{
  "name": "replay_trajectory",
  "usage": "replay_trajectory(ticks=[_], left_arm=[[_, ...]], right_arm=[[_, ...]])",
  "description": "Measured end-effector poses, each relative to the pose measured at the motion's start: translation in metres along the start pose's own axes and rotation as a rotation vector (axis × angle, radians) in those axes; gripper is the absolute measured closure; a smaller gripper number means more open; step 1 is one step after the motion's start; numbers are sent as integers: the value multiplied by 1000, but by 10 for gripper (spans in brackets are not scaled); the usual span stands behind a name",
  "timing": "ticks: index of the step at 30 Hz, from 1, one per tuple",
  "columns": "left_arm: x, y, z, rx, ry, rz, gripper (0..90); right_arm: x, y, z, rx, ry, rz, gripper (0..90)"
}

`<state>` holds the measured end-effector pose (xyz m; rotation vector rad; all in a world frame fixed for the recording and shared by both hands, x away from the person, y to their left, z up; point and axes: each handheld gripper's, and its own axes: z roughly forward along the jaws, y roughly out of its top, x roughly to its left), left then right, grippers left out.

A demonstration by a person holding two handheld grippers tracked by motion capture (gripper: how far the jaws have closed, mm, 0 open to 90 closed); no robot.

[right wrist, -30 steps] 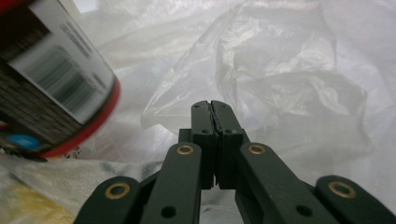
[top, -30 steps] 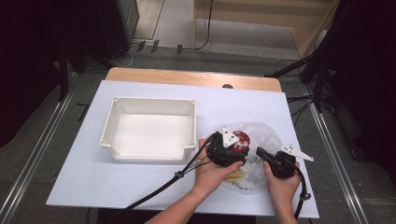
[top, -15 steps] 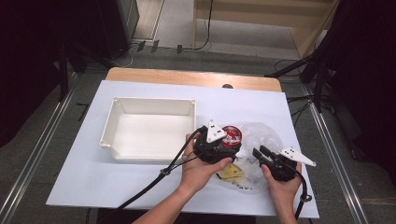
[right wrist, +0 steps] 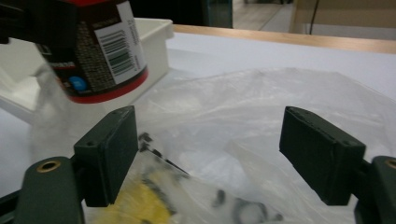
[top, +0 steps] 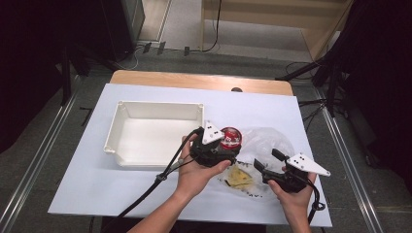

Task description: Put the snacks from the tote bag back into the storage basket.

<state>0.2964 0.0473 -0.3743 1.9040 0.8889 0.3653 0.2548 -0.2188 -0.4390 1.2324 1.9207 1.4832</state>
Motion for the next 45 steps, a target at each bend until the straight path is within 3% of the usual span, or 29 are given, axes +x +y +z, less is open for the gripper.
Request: replay_trajectory(ticks=[4,7,16,24,40,45], left_arm=[[6,3,-9,-13,3,-6,260],[6,3,-14,-16,0,-6,260],[11,-1,-21,-18,6,-16,260],[18,0,-25,-24,11,-26,260],[29,1,-34,-24,32,-40,260],[33,1,-37,-29,37,-42,260]], right_arm=[[6,3,-4,-10,41,-25,156],[5,-1,-10,-23,52,-18,156],[-2,1,-35,-38,42,-41,153],[-9,-4,-37,0,56,-50,154],[-9,-8,-35,-13,62,-59,155],[-8,-8,-36,-31,90,-70,152]])
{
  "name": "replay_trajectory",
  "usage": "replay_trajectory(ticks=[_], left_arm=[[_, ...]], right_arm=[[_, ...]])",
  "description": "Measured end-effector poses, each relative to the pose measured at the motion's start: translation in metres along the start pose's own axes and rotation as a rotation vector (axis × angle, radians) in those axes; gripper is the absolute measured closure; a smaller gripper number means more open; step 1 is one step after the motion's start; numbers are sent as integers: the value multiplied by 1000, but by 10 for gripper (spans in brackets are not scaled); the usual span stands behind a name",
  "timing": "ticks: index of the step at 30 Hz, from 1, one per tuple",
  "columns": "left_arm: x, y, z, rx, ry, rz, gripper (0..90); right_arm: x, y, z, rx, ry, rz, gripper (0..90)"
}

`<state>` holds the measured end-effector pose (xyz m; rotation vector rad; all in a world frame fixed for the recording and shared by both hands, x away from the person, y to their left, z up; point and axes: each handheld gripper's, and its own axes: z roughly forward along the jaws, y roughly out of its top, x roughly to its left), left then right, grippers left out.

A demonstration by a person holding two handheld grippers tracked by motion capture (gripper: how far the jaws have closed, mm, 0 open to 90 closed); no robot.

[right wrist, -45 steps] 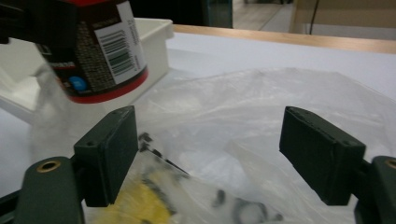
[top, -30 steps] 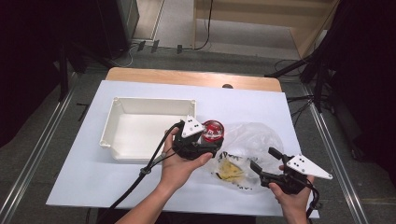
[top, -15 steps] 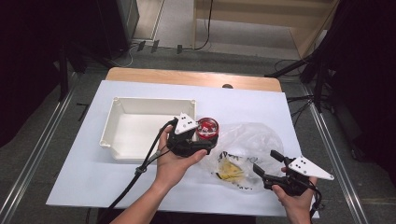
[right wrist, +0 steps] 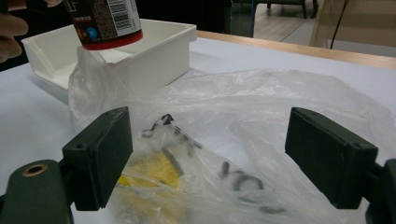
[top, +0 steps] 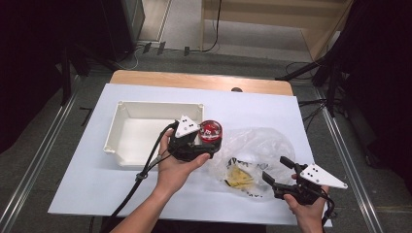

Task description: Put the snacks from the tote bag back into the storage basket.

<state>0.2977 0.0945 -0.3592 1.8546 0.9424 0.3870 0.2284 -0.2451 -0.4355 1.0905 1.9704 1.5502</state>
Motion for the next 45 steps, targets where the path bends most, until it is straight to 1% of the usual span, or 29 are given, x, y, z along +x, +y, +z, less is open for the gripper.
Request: replay_trajectory(ticks=[4,5,7,15,21,26,28,35,45], left_arm=[[4,0,-4,-7,5,-5,260],[6,0,-5,-9,6,-8,260],[9,0,-6,-11,12,-11,260],[14,-1,-10,-11,23,-19,260],[19,0,-14,-24,36,-17,260],[22,1,-17,-29,45,-20,260],[22,1,-18,-33,48,-19,260],[27,2,-23,-42,59,-24,260],[33,1,-27,-44,75,-25,260]], right_arm=[[1,0,0,-8,6,-5,153],[2,0,-1,-23,22,-10,152],[3,0,-2,-38,38,-11,152],[4,0,-1,-52,36,-14,152],[5,0,-2,-57,46,-17,153],[6,0,0,-47,58,-20,153],[7,0,1,-46,59,-26,153],[7,0,1,-43,60,-22,153],[8,-1,3,-42,65,-31,153]])
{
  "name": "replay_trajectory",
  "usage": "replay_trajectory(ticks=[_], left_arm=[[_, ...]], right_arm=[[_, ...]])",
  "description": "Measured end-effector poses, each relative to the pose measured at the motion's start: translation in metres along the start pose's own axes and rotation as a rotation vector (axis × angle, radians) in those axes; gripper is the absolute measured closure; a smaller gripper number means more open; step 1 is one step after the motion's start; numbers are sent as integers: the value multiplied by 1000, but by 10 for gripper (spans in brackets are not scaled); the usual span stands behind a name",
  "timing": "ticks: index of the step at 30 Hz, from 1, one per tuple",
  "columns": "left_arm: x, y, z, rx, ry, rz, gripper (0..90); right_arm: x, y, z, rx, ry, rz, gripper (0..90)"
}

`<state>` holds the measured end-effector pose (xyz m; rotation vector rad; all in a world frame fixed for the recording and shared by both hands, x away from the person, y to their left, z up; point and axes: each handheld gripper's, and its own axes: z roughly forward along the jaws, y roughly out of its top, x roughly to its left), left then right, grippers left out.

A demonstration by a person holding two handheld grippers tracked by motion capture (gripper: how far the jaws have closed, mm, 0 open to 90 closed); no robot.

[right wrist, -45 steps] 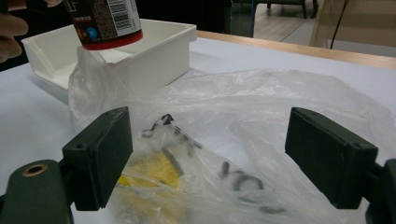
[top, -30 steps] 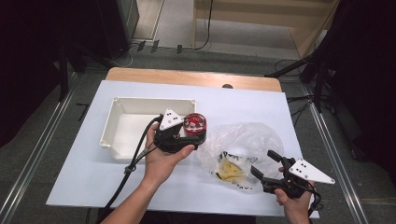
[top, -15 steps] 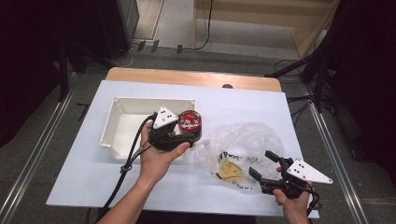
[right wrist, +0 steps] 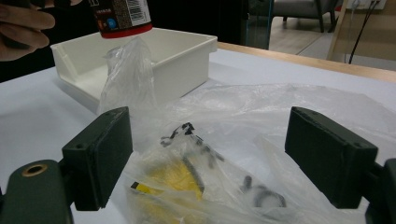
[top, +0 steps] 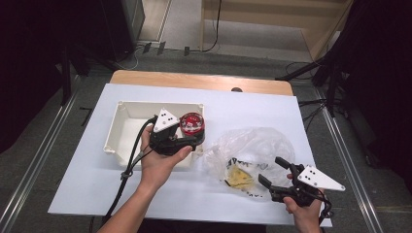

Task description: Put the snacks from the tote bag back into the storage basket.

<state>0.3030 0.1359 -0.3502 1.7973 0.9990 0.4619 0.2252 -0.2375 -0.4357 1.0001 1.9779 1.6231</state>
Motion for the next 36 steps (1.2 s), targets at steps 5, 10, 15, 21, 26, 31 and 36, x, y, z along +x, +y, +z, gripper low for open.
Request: replay_trajectory(ticks=[5,10,15,21,26,31,36], left_arm=[[3,-1,-1,1,7,-5,260],[7,-4,-3,2,17,-10,260],[11,-7,-4,6,25,-12,260],[15,-11,-5,11,35,-15,260],[21,-16,-4,21,49,-22,260],[23,-21,-4,30,56,-21,260],[26,-25,-2,39,63,-24,260]], right_arm=[[0,0,0,1,1,2,153],[0,0,0,-1,3,-2,153],[0,0,0,-3,7,2,153],[1,0,0,-5,17,3,153],[1,1,0,-18,34,5,153],[2,0,-1,-30,50,1,153],[2,1,-2,-48,50,3,151]])
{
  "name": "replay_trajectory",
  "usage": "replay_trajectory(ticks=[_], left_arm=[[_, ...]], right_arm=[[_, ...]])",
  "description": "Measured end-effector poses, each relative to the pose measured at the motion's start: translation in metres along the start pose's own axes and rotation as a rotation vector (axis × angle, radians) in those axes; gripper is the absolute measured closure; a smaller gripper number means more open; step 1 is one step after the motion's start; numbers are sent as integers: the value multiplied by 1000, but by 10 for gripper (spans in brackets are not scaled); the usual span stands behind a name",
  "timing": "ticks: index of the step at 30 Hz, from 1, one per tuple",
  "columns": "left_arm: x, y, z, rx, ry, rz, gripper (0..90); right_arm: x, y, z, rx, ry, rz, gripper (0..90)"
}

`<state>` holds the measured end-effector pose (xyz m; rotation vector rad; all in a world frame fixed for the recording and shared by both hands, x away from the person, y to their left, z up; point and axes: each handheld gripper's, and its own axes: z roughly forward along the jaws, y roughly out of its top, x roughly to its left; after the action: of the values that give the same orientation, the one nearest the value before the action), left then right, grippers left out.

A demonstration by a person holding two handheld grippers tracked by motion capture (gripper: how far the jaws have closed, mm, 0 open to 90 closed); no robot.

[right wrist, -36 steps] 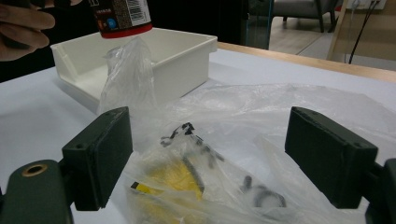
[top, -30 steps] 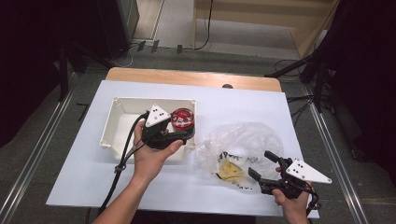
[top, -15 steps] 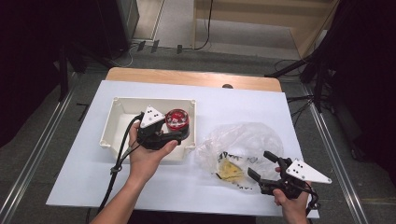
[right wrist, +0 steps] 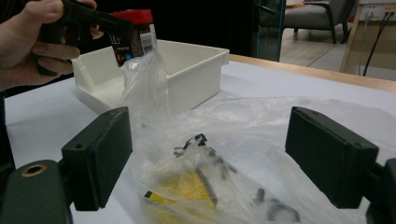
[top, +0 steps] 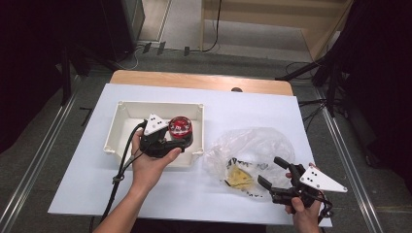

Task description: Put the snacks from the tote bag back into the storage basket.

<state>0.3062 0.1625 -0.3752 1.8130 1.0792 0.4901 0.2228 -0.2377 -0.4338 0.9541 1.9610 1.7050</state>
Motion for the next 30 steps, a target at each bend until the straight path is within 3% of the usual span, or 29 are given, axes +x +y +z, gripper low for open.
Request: replay_trajectory(ticks=[30], left_arm=[[11,-16,9,15,38,-12,260]], right_arm=[[0,0,1,3,-16,-1,150]])
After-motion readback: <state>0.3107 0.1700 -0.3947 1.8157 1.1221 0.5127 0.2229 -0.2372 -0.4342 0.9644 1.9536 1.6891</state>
